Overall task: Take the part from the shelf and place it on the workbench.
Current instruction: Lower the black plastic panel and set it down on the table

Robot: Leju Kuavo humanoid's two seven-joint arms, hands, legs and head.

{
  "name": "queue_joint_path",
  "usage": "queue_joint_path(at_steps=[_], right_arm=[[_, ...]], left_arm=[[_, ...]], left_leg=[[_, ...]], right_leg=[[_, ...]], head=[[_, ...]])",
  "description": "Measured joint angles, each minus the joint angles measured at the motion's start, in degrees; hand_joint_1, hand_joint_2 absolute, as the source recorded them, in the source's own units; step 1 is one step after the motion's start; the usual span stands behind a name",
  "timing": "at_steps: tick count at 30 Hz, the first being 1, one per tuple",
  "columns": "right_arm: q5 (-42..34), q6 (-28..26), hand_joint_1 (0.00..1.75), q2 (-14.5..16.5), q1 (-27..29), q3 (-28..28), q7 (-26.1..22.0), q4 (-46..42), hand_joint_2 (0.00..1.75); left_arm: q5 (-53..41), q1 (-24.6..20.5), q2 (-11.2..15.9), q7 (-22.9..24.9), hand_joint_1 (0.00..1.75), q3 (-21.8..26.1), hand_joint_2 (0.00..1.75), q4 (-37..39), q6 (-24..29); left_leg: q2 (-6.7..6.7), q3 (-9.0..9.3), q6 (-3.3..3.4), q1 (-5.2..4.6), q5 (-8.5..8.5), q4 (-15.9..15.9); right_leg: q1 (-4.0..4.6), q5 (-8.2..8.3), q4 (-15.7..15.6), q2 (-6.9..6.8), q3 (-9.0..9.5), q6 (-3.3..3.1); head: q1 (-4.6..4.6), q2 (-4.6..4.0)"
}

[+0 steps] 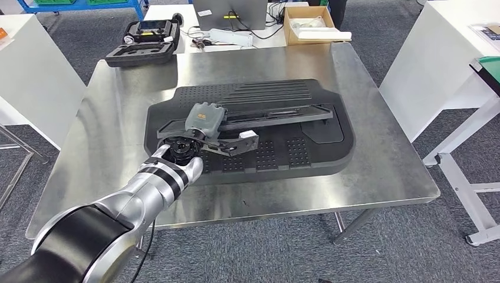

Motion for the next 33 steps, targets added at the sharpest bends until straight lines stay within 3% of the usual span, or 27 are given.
queue_joint_path(at_steps=[14, 18, 33], right_arm=[[0.25, -0.06, 0.00, 0.15, 0.17, 0.00, 0.15, 0.16, 1.75], [0.30, -0.06, 0.00, 0.15, 0.23, 0.00, 0.15, 0.16, 0.00], [0.55, 0.03, 0.00, 0.05, 0.22, -0.03, -0.11, 0.16, 0.00]], left_arm=[[-0.46, -0.72, 0.25, 0.48, 1.75, 0.00, 1.75, 0.79, -1.83], [-0.44, -0.73, 0.26, 0.45, 0.00, 0.00, 1.75, 0.81, -2.04], [-0.09, -0.76, 0.31, 0.69, 0.00, 0.00, 1.75, 1.40, -5.26]], left_leg=[[0.01, -0.05, 0.07, -0.04, -0.11, 0.00], [0.01, -0.08, 0.08, -0.04, -0.12, 0.00], [0.00, -0.03, 0.07, -0.04, -0.11, 0.00]], right_leg=[[-0.10, -0.05, 0.00, 0.00, -0.03, 0.03], [-0.10, -0.05, -0.01, 0.00, -0.03, 0.04], [-0.10, -0.05, 0.00, -0.01, -0.03, 0.03]], head=[[0.00, 0.00], [0.00, 0.00], [0.00, 0.00]])
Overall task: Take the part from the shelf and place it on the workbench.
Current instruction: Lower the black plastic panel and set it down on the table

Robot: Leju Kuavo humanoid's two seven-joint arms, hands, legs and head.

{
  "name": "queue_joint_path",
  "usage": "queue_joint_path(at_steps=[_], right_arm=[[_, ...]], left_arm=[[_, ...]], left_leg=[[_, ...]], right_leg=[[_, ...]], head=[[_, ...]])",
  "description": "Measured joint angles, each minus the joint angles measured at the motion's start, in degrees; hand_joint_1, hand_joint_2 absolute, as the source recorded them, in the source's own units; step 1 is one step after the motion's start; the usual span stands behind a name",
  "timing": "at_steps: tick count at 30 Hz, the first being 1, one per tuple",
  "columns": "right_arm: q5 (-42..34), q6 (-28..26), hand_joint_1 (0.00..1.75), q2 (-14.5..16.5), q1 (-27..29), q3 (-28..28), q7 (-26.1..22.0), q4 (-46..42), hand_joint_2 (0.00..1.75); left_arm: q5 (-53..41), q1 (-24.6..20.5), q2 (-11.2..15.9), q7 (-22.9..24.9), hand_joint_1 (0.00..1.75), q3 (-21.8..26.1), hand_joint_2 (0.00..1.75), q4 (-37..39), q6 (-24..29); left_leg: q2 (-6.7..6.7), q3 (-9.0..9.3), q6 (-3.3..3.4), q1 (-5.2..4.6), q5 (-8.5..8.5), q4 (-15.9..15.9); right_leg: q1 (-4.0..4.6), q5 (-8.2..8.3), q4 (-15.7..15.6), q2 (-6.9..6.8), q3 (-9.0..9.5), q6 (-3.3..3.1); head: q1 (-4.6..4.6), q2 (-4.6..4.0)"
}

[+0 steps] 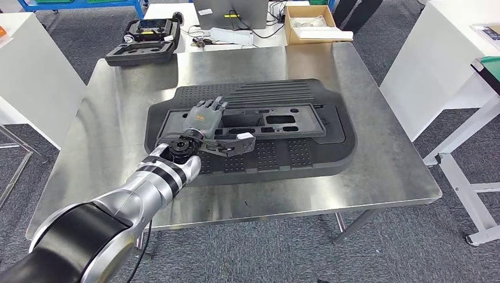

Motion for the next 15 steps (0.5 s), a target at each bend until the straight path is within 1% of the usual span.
queue_joint_path(at_steps=[2, 4, 11, 13, 15], right_arm=[[0.01, 0.01, 0.00, -0.01, 0.00, -0.01, 0.00, 0.00, 0.00], [0.04, 0.05, 0.00, -0.01, 0.00, -0.01, 0.00, 0.00, 0.00], [-0.03, 0.74, 0.00, -0.18, -0.04, -0.20, -0.26, 0.00, 0.00], [-0.16, 0.78, 0.00, -0.26, -0.02, -0.33, -0.39, 0.00, 0.00], [-0.43, 0.79, 0.00, -0.34, 0.01, -0.46, -0.65, 0.00, 0.00]], left_arm=[[-0.03, -0.10, 0.00, 0.13, 0.00, -0.01, 1.75, 0.07, -0.81], [-0.08, -0.28, 0.00, 0.37, 0.00, -0.09, 1.75, 0.21, -3.15], [-0.21, -1.87, -0.05, 0.41, 0.00, -0.60, 1.75, 0.57, -17.72], [-0.26, -2.35, -0.05, 0.03, 0.00, -0.72, 1.75, 0.56, -20.19], [-0.34, -2.64, -0.07, -0.51, 0.00, -0.87, 1.75, 0.52, -21.56]], left_leg=[[0.00, 0.00, 0.00, 0.00, 0.00, 0.00], [0.00, -0.01, 0.00, 0.00, 0.00, 0.00], [0.00, -0.02, 0.01, 0.00, -0.01, 0.00], [0.01, -0.02, 0.01, 0.00, -0.01, 0.00], [0.01, -0.01, 0.01, 0.00, -0.01, 0.00]], right_leg=[[0.00, 0.00, 0.00, 0.00, 0.00, 0.00], [0.00, 0.00, 0.00, 0.00, 0.00, 0.00], [0.00, 0.00, 0.00, 0.02, 0.01, 0.00], [0.00, 0.00, 0.00, 0.03, 0.01, 0.00], [0.00, 0.00, 0.00, 0.02, 0.01, 0.00]], head=[[0.00, 0.00], [0.00, 0.00], [0.01, 0.00], [0.00, 0.00], [0.00, 0.00]])
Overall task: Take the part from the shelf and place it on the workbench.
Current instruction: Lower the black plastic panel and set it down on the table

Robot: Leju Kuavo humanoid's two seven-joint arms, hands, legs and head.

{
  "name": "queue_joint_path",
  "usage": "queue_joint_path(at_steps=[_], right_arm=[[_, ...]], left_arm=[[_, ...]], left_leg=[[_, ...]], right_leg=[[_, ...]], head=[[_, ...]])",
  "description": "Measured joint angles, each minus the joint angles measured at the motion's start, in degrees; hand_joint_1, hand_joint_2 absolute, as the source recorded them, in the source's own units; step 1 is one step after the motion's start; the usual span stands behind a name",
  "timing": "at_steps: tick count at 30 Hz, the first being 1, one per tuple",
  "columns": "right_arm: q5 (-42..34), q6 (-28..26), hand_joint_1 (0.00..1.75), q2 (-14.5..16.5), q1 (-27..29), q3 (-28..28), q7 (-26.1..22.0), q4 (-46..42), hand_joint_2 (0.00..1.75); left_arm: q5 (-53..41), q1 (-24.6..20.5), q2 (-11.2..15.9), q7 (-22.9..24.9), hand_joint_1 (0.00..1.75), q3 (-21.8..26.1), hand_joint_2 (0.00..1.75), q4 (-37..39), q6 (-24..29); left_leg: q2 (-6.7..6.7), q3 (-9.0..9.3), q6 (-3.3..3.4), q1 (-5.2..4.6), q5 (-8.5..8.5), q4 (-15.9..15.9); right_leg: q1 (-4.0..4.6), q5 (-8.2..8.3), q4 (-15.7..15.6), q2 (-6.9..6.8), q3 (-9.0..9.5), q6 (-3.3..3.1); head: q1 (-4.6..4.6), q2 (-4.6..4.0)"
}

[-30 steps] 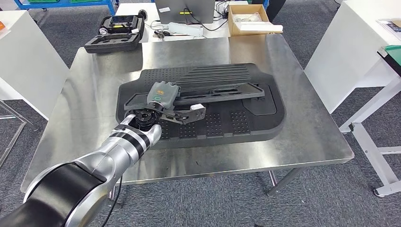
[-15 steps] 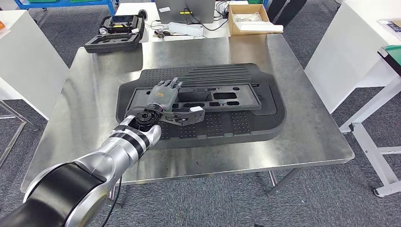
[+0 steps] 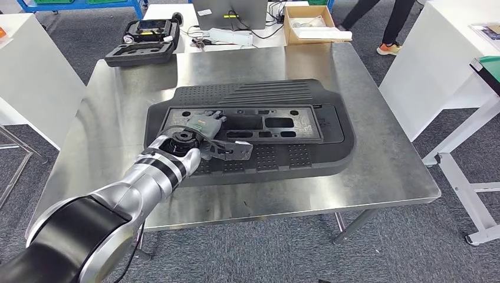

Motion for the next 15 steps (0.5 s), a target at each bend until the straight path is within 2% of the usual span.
queue_joint_path(at_steps=[7, 13, 15], right_arm=[[-1.21, -0.01, 0.00, -0.32, 0.29, -1.29, -1.07, 0.00, 0.00], [-1.97, -0.05, 0.00, -0.57, 0.78, -2.42, -1.67, 0.00, 0.00], [-2.38, -0.14, 0.00, -0.62, 0.93, -2.79, -1.95, 0.00, 0.00]], left_arm=[[-0.94, -0.95, 0.06, -2.57, 0.00, -1.89, 1.75, -0.55, -3.70], [-0.13, -0.94, 0.37, -4.35, 0.00, -3.06, 1.75, -2.00, -1.26], [0.70, -0.89, 0.55, -5.17, 0.00, -3.25, 1.75, -2.63, 1.22]], left_leg=[[-0.01, -0.01, -0.01, 0.00, 0.01, 0.00], [-0.01, 0.01, -0.01, 0.00, 0.01, 0.00], [-0.03, 0.01, 0.00, 0.00, 0.01, 0.00]], right_leg=[[0.00, 0.00, 0.00, -0.02, 0.00, 0.00], [0.00, 0.00, 0.00, -0.02, 0.00, 0.00], [0.00, 0.00, 0.00, -0.03, -0.01, 0.00]], head=[[-0.01, 0.00], [0.00, 0.00], [0.00, 0.00]])
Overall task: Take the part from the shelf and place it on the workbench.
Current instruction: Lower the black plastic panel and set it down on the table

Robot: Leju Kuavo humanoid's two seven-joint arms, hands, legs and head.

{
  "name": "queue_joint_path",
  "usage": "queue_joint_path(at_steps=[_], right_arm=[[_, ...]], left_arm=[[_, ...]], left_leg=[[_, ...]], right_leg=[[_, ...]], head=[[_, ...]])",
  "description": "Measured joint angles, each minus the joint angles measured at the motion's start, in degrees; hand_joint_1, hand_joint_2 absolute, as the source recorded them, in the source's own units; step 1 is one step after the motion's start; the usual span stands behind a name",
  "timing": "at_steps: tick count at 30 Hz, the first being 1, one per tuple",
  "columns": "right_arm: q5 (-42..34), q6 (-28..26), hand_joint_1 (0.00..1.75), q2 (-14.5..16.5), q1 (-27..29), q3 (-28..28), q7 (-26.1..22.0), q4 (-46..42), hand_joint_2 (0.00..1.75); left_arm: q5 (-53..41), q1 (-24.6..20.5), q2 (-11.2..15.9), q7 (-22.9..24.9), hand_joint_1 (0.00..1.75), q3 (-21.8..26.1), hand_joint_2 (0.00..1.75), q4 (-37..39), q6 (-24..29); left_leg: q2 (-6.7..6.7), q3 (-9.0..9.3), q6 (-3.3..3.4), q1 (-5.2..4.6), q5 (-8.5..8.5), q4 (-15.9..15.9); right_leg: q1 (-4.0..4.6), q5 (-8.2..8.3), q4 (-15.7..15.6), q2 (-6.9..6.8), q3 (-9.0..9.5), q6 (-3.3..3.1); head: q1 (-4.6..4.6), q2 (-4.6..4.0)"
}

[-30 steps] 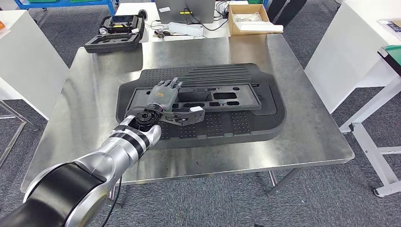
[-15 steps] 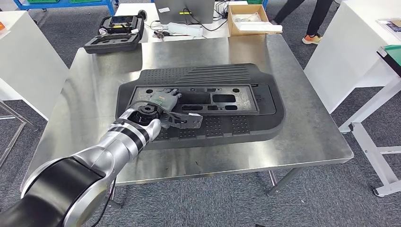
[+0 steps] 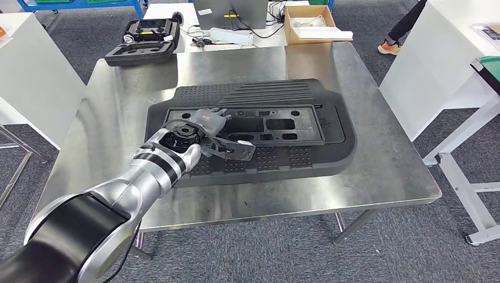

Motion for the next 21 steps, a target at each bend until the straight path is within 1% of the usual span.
queue_joint_path(at_steps=[3, 6, 13, 21], right_arm=[[-0.70, -0.15, 0.00, -0.11, 0.30, -0.81, -0.64, 0.00, 0.00], [-1.03, -0.27, 0.00, -0.29, 0.64, -1.58, -1.19, 0.00, 0.00], [-1.87, -0.33, 0.00, -0.64, 1.00, -3.21, -1.95, -0.01, 0.00], [-2.09, -0.45, 0.00, -0.93, 1.24, -4.56, -2.06, 0.00, 0.00]], left_arm=[[2.26, 0.02, 0.62, -1.45, 0.00, -0.15, 1.75, -1.61, 5.30], [4.99, 0.02, 1.68, -2.36, 0.00, -0.62, 1.75, -3.61, 7.79], [7.92, 0.19, 4.29, -3.33, 0.00, -2.73, 1.75, -7.58, 7.25], [11.86, 2.05, 7.43, -2.97, 0.00, -6.60, 1.75, -12.18, 4.92]], left_leg=[[-0.05, -0.02, 0.00, 0.00, 0.00, 0.00], [-0.02, -0.06, 0.01, 0.00, -0.01, 0.00], [0.00, -0.05, 0.00, 0.00, -0.01, 0.00], [0.01, 0.00, 0.00, 0.00, 0.00, 0.00]], right_leg=[[0.00, 0.00, 0.00, -0.01, 0.00, 0.00], [0.00, 0.00, 0.00, -0.01, 0.00, 0.00], [0.00, 0.00, 0.00, -0.01, 0.00, 0.00], [0.01, 0.00, 0.00, -0.01, -0.01, 0.00]], head=[[0.00, 0.00], [0.00, 0.00], [0.00, 0.00], [0.00, 0.00]])
